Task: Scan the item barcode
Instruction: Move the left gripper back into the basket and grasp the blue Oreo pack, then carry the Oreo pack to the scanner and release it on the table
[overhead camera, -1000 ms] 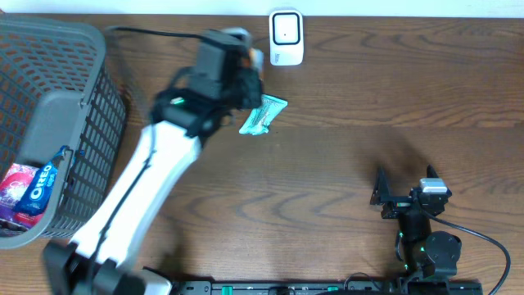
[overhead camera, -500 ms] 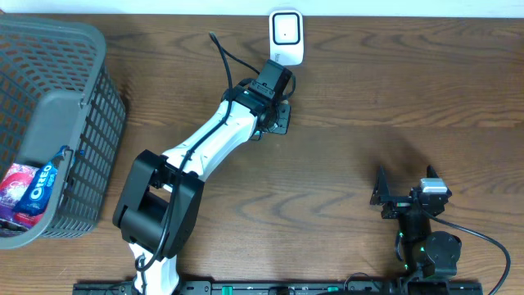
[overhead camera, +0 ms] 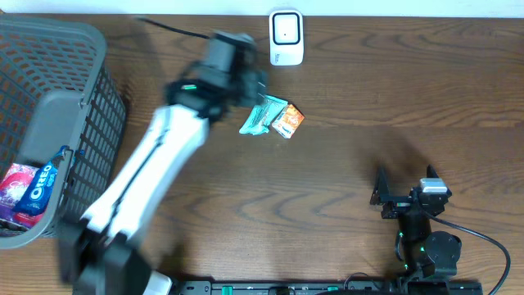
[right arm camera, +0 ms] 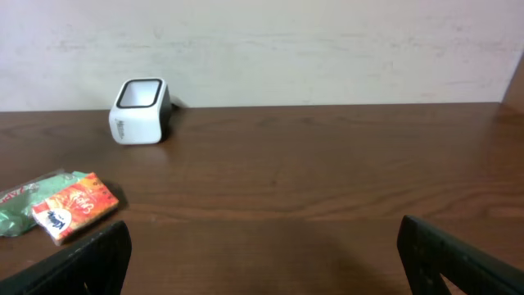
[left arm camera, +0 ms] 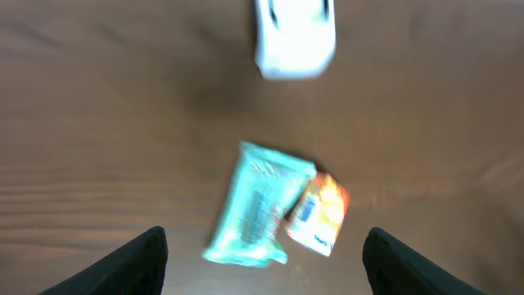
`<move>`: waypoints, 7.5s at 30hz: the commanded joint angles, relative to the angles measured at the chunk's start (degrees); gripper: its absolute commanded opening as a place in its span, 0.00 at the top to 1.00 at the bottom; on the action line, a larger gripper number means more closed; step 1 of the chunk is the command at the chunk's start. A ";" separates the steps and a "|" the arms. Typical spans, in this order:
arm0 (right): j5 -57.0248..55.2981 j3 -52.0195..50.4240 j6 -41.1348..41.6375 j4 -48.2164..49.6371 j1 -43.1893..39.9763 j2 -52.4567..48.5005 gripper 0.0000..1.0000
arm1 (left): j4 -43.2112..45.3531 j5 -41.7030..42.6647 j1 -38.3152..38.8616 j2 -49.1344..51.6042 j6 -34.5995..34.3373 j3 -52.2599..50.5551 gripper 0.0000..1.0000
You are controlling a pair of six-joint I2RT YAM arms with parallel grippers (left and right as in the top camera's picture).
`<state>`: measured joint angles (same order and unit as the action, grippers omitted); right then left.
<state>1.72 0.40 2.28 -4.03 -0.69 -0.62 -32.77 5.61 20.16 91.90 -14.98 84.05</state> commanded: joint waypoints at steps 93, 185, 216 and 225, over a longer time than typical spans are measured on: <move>0.11 -0.09 -0.66 -0.24 -0.72 0.31 0.01 | -16.70 -16.02 -48.81 -5.90 -17.70 -2.51 0.23; 0.11 -0.09 -0.66 -0.24 -0.72 0.31 0.01 | -2.60 14.47 -36.13 -29.75 -6.08 0.26 0.93; 0.11 -0.09 -0.66 -0.24 -0.72 0.31 0.01 | -7.74 11.65 -7.87 -30.99 -2.38 0.24 0.93; 0.11 -0.09 -0.66 -0.24 -0.72 0.31 0.01 | -11.15 11.67 -5.42 -24.06 -2.40 0.24 0.93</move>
<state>1.72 0.40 2.28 -4.05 -0.71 -0.62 -43.83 17.63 14.13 66.57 -18.11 83.18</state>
